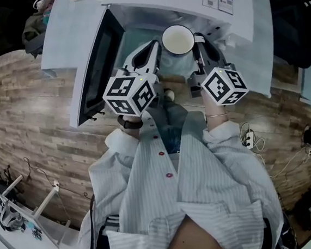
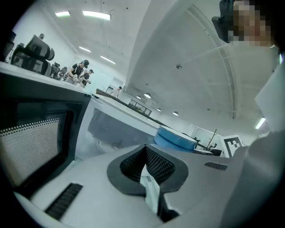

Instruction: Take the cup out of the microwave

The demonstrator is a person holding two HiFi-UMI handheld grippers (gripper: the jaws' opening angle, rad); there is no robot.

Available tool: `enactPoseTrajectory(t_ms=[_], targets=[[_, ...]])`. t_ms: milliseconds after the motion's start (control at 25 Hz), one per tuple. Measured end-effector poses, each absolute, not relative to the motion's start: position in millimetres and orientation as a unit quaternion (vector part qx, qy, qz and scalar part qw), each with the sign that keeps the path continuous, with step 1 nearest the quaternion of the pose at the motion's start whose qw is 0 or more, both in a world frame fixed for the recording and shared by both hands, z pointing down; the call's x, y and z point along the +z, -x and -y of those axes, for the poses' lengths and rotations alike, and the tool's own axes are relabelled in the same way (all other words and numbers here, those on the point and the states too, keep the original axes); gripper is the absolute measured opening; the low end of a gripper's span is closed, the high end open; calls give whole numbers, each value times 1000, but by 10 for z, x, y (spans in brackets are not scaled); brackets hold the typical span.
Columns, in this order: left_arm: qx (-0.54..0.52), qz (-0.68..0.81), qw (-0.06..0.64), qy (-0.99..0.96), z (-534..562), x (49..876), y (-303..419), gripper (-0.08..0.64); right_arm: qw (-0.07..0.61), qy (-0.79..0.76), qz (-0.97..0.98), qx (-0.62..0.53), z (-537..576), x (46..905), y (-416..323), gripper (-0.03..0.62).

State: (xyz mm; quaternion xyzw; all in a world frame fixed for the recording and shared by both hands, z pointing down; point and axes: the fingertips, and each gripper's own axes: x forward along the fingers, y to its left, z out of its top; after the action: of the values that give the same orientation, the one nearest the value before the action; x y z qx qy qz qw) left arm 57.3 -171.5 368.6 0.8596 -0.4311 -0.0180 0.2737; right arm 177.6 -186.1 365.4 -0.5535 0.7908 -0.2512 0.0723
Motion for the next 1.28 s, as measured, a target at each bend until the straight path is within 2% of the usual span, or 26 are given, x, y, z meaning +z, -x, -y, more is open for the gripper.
enactPoseTrajectory(t_ms=[720,1280], targets=[[-26,377,234,-895,1143,3066,-681,8,119,527,-805,-244,1139,2911,-1805,53],[-18,354,226,-908,1309,2839,-554,8,121,540,-792,-259,1188,2768,-1737,52]])
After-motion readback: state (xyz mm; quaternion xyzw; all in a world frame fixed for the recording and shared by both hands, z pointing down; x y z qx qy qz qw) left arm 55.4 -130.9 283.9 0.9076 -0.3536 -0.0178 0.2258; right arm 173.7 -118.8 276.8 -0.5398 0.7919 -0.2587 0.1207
